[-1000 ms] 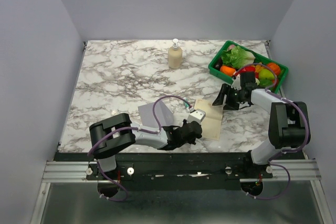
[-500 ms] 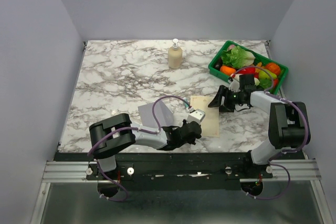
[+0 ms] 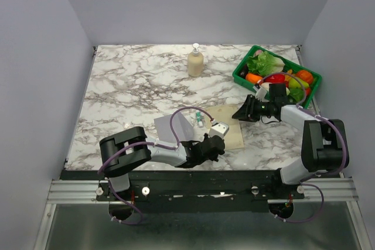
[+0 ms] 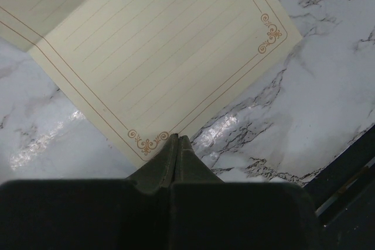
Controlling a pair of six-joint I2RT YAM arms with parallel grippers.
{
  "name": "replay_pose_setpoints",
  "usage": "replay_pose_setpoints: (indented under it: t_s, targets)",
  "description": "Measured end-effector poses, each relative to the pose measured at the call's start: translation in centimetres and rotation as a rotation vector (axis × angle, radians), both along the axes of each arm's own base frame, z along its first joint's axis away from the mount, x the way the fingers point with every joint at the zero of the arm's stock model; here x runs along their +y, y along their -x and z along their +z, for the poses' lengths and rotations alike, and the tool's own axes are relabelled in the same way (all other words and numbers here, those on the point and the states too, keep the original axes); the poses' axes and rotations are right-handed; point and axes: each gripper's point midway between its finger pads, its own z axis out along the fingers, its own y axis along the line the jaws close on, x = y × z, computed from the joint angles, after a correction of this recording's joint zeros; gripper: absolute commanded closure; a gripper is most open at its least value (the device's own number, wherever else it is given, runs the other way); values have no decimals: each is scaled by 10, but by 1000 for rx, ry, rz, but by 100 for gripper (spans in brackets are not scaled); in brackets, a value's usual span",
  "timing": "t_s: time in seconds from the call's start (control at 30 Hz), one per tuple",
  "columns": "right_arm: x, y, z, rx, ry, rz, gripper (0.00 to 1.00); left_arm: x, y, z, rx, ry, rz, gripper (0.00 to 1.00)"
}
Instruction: Place the letter into the envelope and seal it
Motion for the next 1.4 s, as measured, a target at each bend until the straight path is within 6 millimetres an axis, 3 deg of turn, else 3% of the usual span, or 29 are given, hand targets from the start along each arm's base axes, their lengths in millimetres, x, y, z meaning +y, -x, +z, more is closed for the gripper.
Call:
replay_pose_setpoints:
  t_s: [0.23,0.43,0.47,0.6,0.77,0.87,0.97,1.17,1.4]
  targets:
    - [2,1,1,-8,-14,8,97,1,1,0,1,-8,-8,100]
    - [2,-1,2,-15,-17,9,99,10,4,8,-1,-38,-21,88]
    - [2,-1,2,-15,-17,9,99,11,4,12,-4,-36,-22,77]
    - [2,0,4,-15,-17,0,99,11,1,50,-43,10,-29,62]
    - [0,0,11,5,-17,-65,99,6,0,114,-105,148,-42,60]
    - [-1,-1,15,35,-29,-117,99,0,10,136,-112,239,-102,62]
    - [-2,-2,19,68,-45,-173,99,-3,32,130,-102,267,-185,64]
    - [0,-3,35,84,-90,-243,99,-14,85,86,-42,195,-344,62]
    - [1,-3,47,74,-122,-268,99,-19,85,48,-8,125,-322,55]
